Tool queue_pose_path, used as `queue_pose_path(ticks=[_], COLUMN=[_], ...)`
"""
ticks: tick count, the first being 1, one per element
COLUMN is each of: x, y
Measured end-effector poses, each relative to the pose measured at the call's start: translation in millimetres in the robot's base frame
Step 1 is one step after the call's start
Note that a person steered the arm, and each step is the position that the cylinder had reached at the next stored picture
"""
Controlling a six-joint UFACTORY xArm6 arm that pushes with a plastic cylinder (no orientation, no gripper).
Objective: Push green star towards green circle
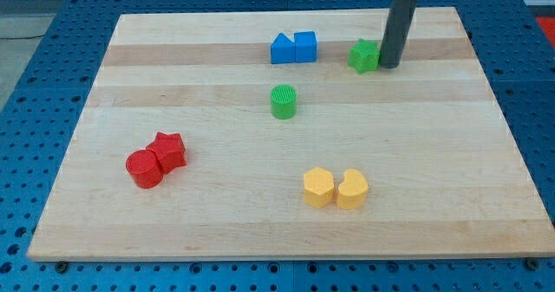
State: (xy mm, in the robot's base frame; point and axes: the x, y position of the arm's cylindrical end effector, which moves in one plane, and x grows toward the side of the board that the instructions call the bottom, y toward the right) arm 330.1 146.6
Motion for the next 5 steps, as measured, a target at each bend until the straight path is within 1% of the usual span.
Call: queue_pose_path(ticks=[1, 2, 3, 4, 5], x=[0.3, -17.2, -53.4, -42.3, -24.8], y=[-5.1, 38.0, 30.3, -3.3, -21.3])
